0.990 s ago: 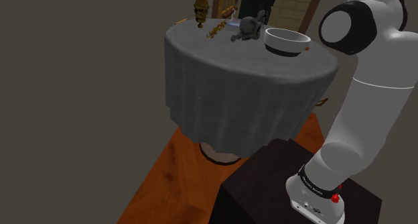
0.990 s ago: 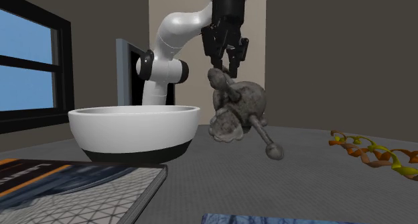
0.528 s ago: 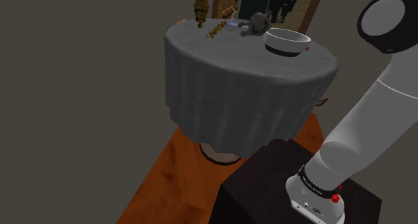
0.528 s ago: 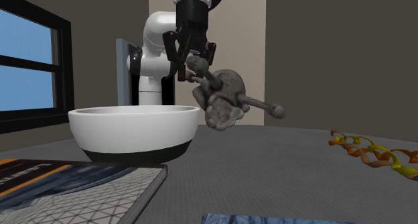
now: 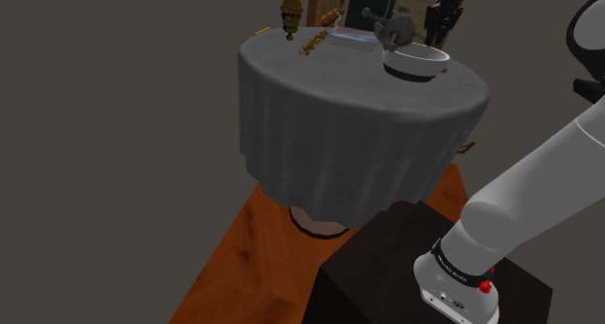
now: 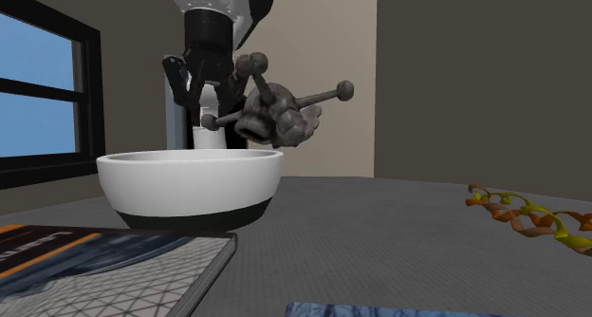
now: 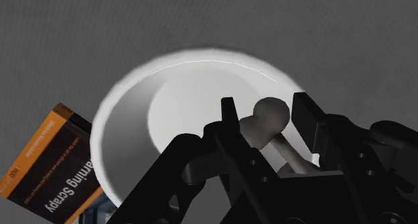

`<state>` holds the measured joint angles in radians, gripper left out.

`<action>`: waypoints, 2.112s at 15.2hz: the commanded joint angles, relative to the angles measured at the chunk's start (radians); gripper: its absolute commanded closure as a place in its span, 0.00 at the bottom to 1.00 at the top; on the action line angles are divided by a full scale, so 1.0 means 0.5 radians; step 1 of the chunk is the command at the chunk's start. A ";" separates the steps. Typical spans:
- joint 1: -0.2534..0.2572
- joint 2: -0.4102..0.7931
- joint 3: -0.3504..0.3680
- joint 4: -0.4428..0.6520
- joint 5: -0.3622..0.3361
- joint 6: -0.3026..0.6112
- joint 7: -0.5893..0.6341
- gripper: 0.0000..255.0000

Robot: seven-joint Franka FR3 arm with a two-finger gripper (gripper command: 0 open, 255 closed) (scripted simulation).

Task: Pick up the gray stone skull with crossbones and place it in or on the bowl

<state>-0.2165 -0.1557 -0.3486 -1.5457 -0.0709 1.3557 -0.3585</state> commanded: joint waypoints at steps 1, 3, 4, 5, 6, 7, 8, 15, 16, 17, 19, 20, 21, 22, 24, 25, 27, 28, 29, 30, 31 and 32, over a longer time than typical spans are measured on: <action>-0.038 -0.064 -0.046 -0.071 -0.035 0.014 -0.083 1.00; -0.051 -0.101 -0.061 -0.141 -0.052 0.052 -0.108 1.00; -0.051 -0.114 -0.060 -0.182 -0.056 0.081 -0.103 1.00; -0.052 -0.126 -0.058 -0.223 -0.059 0.109 -0.099 1.00; -0.052 -0.138 -0.057 -0.262 -0.063 0.138 -0.095 1.00; -0.053 -0.149 -0.056 -0.301 -0.066 0.166 -0.091 1.00; -0.054 -0.167 -0.055 -0.368 -0.072 0.216 -0.085 1.00; -0.055 -0.167 -0.054 -0.368 -0.072 0.216 -0.085 1.00; -0.055 -0.167 -0.054 -0.368 -0.072 0.216 -0.085 1.00; -0.054 -0.167 -0.053 -0.367 -0.071 0.215 -0.083 0.00; -0.054 -0.168 -0.052 -0.368 -0.071 0.215 -0.082 0.00; -0.054 -0.169 -0.052 -0.369 -0.072 0.215 -0.081 0.00; -0.054 -0.169 -0.052 -0.369 -0.072 0.215 -0.081 0.00; -0.055 -0.167 -0.054 -0.368 -0.072 0.216 -0.085 0.00; -0.051 -0.103 -0.060 -0.166 -0.052 0.074 -0.104 0.00; -0.050 -0.066 -0.065 -0.057 -0.041 0.002 -0.116 0.00; -0.050 -0.033 -0.070 0.033 -0.030 -0.057 -0.126 0.00; -0.050 -0.033 -0.070 0.032 -0.031 -0.057 -0.126 0.00; -0.050 -0.033 -0.070 0.033 -0.030 -0.057 -0.126 0.00; -0.050 -0.033 -0.070 0.033 -0.030 -0.057 -0.126 0.00; -0.050 -0.033 -0.070 0.033 -0.030 -0.057 -0.126 0.00; -0.050 -0.033 -0.070 0.033 -0.030 -0.057 -0.126 0.00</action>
<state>-0.2416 -0.1722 -0.3836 -1.5298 -0.0861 1.3275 -0.4215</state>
